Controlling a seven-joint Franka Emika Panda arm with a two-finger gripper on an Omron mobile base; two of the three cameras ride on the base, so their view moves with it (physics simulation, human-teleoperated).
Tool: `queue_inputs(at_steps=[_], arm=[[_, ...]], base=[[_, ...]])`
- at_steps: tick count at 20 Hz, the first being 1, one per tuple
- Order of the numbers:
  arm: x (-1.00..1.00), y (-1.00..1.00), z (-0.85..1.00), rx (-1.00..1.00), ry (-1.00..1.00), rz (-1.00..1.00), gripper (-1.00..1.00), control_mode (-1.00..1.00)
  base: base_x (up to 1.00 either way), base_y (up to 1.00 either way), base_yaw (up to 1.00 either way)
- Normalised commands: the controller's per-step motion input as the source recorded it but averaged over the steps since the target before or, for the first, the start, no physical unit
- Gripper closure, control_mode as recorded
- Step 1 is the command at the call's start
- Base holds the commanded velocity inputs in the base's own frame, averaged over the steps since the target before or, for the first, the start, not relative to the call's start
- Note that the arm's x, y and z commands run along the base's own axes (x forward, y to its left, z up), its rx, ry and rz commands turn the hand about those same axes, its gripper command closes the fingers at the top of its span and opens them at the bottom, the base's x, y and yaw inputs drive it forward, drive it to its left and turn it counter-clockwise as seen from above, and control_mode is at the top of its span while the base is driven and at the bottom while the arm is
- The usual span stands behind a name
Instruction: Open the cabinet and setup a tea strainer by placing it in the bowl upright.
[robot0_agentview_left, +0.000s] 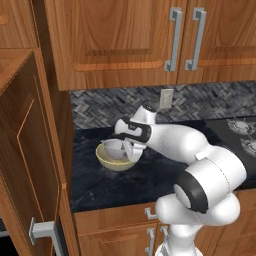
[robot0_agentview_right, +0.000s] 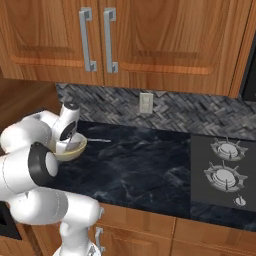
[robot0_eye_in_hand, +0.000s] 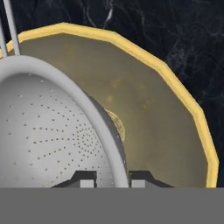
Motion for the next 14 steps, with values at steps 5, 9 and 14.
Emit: queue_inputs(at_steps=[5, 9, 14], arm=[[0.2, 0.04, -0.24, 0.0, -0.01, 0.0, 1.0, -1.0], [-0.05, 0.01, -0.01, 0.0, -0.06, 0.0, 1.0, -1.0], [-0.42, 0.0, 0.05, 0.0, -0.12, 0.0, 1.0, -1.0]], base=[[0.0, 0.0, 0.0], [0.0, 0.0, 0.0], [0.0, 0.0, 0.0]])
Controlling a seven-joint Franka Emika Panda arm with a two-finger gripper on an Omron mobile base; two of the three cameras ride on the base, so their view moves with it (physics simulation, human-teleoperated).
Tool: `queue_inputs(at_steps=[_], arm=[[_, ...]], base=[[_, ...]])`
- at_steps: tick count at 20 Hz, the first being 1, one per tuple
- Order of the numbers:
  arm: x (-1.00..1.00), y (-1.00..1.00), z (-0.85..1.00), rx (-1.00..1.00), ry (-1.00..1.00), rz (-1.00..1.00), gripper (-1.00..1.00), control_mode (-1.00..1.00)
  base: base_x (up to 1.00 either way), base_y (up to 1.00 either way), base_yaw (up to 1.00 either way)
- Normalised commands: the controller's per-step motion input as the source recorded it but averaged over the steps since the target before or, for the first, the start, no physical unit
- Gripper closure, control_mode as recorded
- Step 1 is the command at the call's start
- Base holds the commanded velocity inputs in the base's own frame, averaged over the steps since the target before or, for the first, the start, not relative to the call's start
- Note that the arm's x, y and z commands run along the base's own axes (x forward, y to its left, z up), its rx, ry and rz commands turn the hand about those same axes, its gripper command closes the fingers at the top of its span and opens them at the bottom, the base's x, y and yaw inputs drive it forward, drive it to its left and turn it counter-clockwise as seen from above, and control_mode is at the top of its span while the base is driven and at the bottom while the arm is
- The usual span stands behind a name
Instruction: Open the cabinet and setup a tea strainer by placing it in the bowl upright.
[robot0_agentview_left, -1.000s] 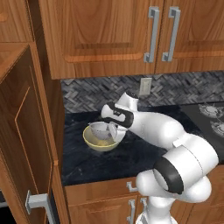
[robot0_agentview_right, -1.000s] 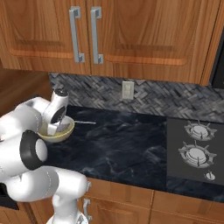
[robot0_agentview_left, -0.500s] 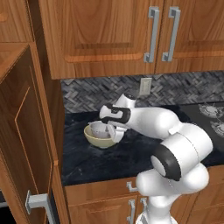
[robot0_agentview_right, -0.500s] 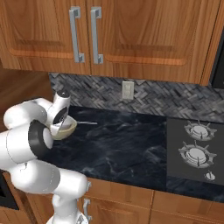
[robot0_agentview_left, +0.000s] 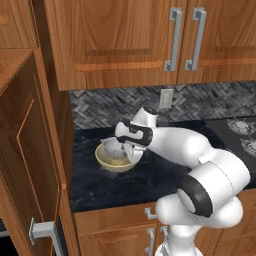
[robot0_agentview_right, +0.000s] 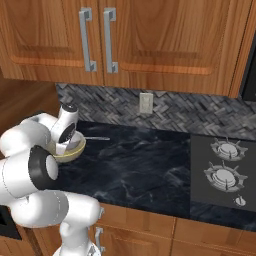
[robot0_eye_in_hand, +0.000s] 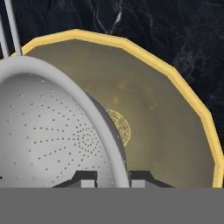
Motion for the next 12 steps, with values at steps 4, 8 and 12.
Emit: queue_inputs(at_steps=[4, 8, 12], arm=[[-0.37, 0.0, 0.01, 0.0, -0.06, 0.0, 1.0, -1.0], [-0.28, 0.0, 0.0, 0.0, -0.05, 0.0, 1.0, -1.0], [0.0, 0.0, 0.0, 0.0, 0.0, 0.0, 1.0, -1.0]], base=[[0.0, 0.0, 0.0], [0.0, 0.0, 0.0], [0.0, 0.0, 0.0]])
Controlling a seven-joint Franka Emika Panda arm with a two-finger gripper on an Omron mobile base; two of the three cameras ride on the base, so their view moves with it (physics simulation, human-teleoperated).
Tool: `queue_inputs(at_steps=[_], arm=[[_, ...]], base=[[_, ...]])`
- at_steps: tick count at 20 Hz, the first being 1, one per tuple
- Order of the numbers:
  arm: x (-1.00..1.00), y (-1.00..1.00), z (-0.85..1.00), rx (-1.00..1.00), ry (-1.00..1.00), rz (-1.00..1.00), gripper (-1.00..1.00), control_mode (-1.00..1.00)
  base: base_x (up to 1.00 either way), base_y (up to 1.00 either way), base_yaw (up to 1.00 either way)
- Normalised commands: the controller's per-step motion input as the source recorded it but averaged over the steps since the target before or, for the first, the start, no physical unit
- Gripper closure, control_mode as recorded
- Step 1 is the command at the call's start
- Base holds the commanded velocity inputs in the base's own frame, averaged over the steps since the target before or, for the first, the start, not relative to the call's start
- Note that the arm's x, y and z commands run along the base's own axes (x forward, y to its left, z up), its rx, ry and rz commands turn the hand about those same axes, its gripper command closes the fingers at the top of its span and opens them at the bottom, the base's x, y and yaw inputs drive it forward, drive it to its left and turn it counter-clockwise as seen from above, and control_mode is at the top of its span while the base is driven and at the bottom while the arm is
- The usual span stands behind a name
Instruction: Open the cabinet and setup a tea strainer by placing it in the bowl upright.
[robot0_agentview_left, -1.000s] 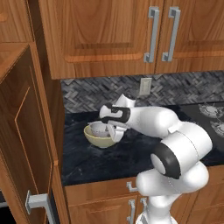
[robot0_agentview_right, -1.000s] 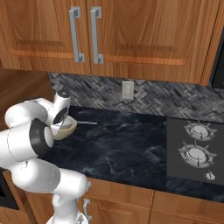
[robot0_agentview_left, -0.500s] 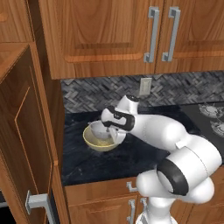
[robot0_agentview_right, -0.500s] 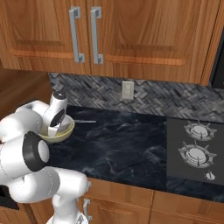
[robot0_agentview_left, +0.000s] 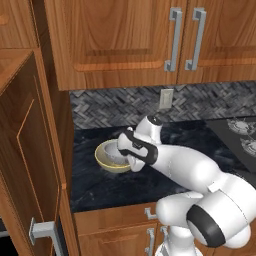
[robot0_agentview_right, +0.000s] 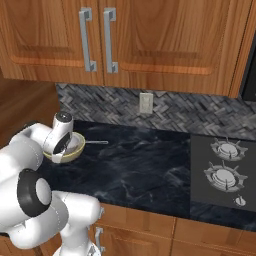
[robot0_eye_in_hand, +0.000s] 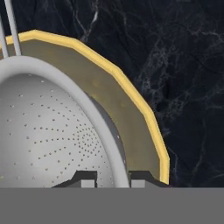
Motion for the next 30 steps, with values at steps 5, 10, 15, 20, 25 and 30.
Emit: queue_inputs(at_steps=[5, 10, 15, 20, 25, 30], arm=[[0.0, 0.0, 0.0, 0.0, 0.0, 0.0, 1.0, -1.0], [0.0, 0.0, 0.0, 0.0, 0.0, 0.0, 1.0, -1.0], [0.0, 0.01, -0.01, -0.02, 0.02, 0.0, 1.0, -1.0], [0.09, 0.17, -0.12, -0.06, 0.01, 0.0, 1.0, -1.0], [0.07, 0.15, -0.09, -0.04, 0.0, 0.0, 1.0, -1.0], [0.0, 0.06, 0.0, -0.01, 0.0, 0.0, 1.0, -1.0]], base=[[0.0, 0.0, 0.0], [0.0, 0.0, 0.0], [0.0, 0.0, 0.0], [0.0, 0.0, 0.0], [0.0, 0.0, 0.0], [0.0, 0.0, 0.0]])
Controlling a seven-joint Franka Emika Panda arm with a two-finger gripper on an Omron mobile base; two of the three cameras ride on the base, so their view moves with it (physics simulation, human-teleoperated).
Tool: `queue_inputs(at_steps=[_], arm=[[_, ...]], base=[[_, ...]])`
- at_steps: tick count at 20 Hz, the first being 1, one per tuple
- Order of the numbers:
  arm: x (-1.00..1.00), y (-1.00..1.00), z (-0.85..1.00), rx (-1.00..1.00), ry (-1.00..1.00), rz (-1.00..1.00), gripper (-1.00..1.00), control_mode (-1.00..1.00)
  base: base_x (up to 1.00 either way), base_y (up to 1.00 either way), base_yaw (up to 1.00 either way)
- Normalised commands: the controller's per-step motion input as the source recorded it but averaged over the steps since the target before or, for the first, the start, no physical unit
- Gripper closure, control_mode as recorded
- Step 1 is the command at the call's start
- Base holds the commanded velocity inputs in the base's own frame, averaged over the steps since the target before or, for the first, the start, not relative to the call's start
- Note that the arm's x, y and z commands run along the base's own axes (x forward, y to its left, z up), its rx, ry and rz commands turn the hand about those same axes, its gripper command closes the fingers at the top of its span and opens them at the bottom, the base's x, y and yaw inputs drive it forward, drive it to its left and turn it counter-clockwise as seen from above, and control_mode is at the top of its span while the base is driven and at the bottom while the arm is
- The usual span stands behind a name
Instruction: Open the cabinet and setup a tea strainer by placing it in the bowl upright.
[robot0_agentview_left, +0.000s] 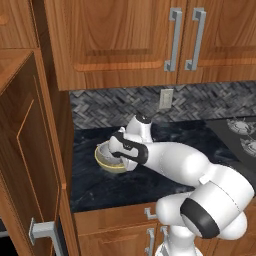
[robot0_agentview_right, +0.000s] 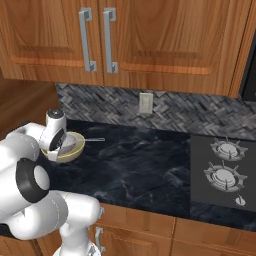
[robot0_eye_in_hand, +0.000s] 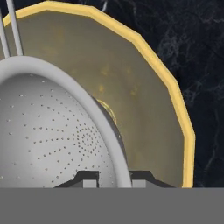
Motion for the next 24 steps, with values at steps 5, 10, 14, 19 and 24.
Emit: queue_inputs(at_steps=[5, 10, 14, 19, 24], arm=[[0.02, 0.0, 0.0, 0.0, 0.0, 0.0, 1.0, -1.0], [0.02, 0.0, -0.09, 0.0, 0.0, 0.0, 1.0, -1.0], [0.08, 0.0, -0.11, 0.0, 0.0, 0.0, 1.0, -1.0], [0.04, 0.0, 0.0, 0.0, 0.0, 0.0, 1.0, -1.0], [0.0, 0.0, 0.0, 0.0, 0.0, 0.0, 1.0, -1.0]], base=[[0.0, 0.0, 0.0], [0.0, 0.0, 0.0], [0.0, 0.0, 0.0], [0.0, 0.0, 0.0], [0.0, 0.0, 0.0]])
